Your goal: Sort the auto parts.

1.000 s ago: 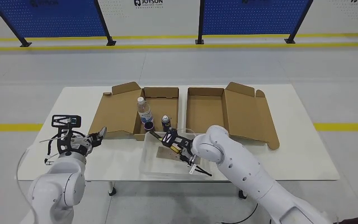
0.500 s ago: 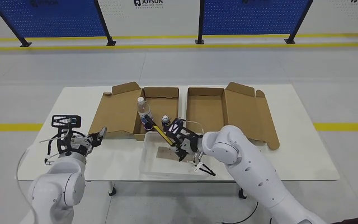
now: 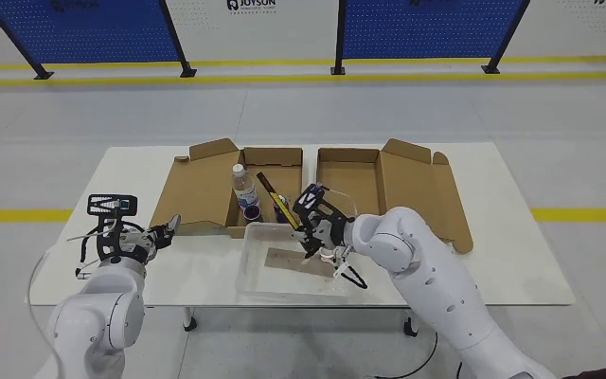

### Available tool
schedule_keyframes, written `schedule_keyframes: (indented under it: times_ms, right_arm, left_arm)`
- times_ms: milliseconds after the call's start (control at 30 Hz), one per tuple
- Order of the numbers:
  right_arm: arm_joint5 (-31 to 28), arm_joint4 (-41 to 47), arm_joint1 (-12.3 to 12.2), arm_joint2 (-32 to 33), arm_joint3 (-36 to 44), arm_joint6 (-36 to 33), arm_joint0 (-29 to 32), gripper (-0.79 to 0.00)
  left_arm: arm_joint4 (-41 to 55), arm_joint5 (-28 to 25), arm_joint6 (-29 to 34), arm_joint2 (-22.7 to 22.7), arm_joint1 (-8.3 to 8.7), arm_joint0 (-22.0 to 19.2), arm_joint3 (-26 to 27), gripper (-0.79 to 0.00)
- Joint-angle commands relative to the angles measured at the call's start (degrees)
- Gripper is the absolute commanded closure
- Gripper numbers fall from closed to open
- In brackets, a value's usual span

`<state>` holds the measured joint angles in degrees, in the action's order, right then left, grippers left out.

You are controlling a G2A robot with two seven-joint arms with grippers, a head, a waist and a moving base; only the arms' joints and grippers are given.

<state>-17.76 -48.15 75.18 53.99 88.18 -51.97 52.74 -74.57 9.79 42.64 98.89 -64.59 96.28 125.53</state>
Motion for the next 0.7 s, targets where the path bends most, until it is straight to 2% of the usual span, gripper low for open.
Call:
schedule_keyframes:
  times_ms: [0,267,667]
  right_arm:
    - [2.2,-0.1,-0.1,1.5,0.0,1.1,-0.3,0.000]
    - [9.5,-0.3,-0.7,7.3,-1.9,4.8,-0.5,0.000]
    - [13.7,3.6,-1.1,12.0,-12.5,8.4,-0.3,0.000]
  left_arm:
    - [0.0,0.0,0.0,0.0,0.00,0.0,0.0,-0.785]
    - [0.0,0.0,0.0,0.0,0.00,0.0,0.0,-0.785]
    - [0.0,0.0,0.0,0.0,0.00,0.0,0.0,-0.785]
